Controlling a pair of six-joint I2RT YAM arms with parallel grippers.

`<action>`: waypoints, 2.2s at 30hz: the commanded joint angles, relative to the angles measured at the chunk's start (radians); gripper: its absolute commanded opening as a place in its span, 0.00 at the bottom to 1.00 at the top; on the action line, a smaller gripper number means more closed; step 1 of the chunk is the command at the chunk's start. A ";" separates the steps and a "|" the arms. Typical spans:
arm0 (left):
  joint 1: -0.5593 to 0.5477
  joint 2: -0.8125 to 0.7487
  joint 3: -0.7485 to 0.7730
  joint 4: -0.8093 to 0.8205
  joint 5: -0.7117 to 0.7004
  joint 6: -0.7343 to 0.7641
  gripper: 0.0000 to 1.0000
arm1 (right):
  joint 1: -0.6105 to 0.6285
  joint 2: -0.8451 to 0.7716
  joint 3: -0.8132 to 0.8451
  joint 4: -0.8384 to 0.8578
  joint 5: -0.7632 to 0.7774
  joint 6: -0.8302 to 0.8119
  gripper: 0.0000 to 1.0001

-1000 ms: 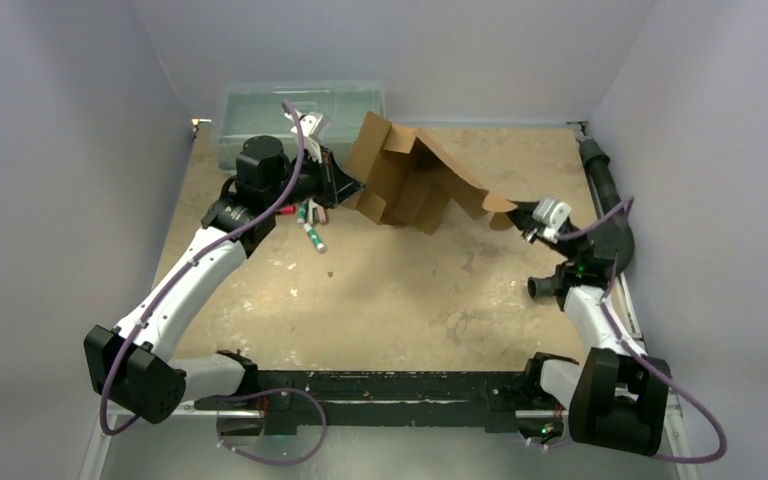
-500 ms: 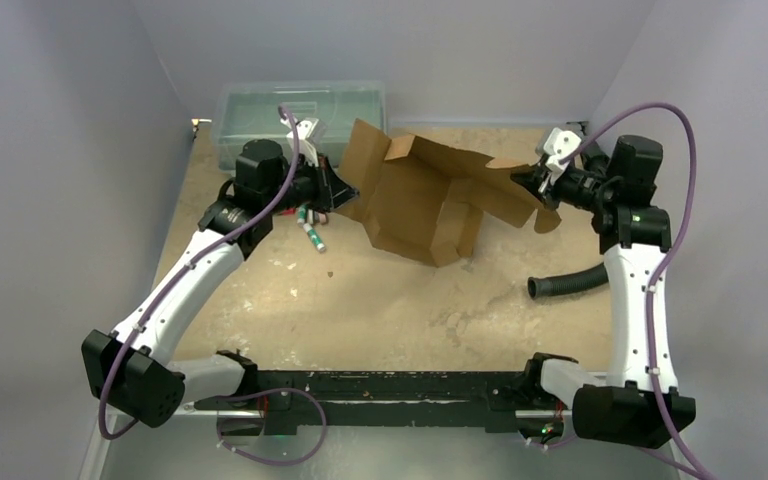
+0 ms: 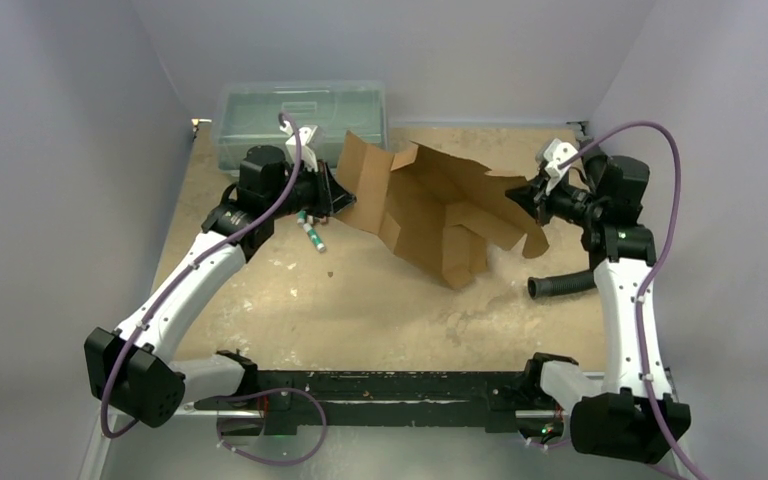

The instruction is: Fold the paper box

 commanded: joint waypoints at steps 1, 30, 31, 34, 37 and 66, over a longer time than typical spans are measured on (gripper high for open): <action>0.013 0.001 0.015 0.039 -0.016 0.023 0.15 | -0.007 -0.066 -0.083 0.138 0.019 0.140 0.00; 0.026 -0.663 -0.575 0.431 -0.020 -0.103 0.79 | -0.082 -0.136 -0.268 0.341 -0.063 0.302 0.00; 0.026 -0.677 -0.626 0.515 -0.018 -0.152 0.76 | -0.083 -0.137 -0.271 0.344 -0.067 0.305 0.00; 0.025 -0.666 -0.714 0.640 -0.029 -0.209 0.66 | -0.088 -0.139 -0.276 0.346 -0.072 0.308 0.00; 0.013 -0.610 -0.731 0.663 -0.046 -0.219 0.54 | -0.089 -0.139 -0.287 0.361 -0.081 0.318 0.00; -0.303 -0.097 -0.670 1.028 -0.451 -0.064 0.36 | -0.090 -0.130 -0.302 0.328 -0.162 0.282 0.00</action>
